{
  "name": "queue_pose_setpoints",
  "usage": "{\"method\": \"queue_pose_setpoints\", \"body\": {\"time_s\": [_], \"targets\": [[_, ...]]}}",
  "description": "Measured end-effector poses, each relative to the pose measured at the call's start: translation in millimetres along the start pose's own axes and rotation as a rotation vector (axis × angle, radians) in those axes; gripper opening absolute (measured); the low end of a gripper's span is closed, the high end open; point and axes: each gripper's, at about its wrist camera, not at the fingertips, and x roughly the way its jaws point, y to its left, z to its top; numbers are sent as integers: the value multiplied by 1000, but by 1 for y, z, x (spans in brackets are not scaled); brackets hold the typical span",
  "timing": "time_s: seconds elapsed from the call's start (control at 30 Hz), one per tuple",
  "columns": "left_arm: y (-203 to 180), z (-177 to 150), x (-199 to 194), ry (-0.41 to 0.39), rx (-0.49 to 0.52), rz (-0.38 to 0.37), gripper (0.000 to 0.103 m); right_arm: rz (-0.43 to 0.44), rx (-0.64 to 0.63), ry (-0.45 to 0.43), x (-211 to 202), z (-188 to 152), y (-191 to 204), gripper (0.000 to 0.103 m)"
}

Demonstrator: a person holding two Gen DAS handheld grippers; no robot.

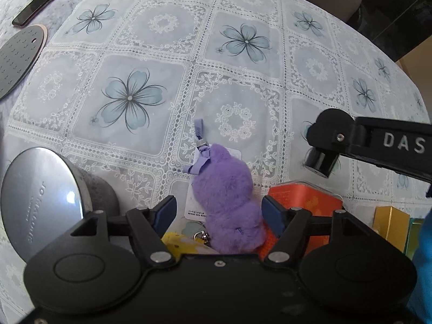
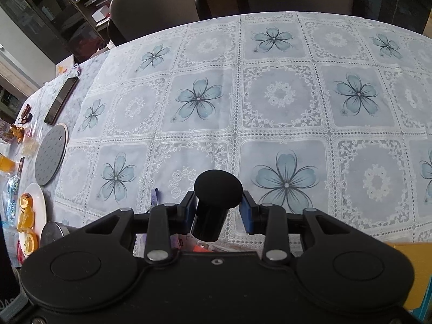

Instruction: Organize soft objects

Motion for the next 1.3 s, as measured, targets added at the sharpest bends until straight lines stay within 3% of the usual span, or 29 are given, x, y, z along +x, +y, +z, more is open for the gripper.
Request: {"method": "queue_pose_setpoints", "body": {"time_s": [0.2, 0.27, 0.37, 0.6, 0.73, 1.03, 1.13, 1.2, 1.23, 1.3], "targets": [[0, -8, -25, -64, 18, -6, 70, 16, -18, 9, 4, -2, 7, 37], [2, -12, -42, -119, 42, -3, 80, 19, -27, 12, 4, -4, 9, 37], [5, -18, -57, -159, 85, 22, 83, 28, -32, 13, 3, -5, 11, 37], [14, -39, -66, -148, 165, -3, 84, 39, -33, 22, 5, -7, 15, 37], [17, -61, -67, -172, 222, 7, 92, 42, -39, 20, 3, -8, 16, 37], [8, -77, -34, -113, 341, 43, 96, 45, -42, 31, 5, -11, 19, 37], [11, -76, -25, -106, 314, 69, 93, 44, -48, 34, 5, -12, 20, 37], [11, -76, -29, -127, 313, 63, 82, 43, -51, 36, 5, -13, 20, 37], [11, -76, -32, -131, 321, 32, 66, 43, -52, 38, 5, -13, 20, 37], [13, -73, -33, -110, 291, 8, 66, 43, -59, 43, 5, -14, 22, 37]]}}
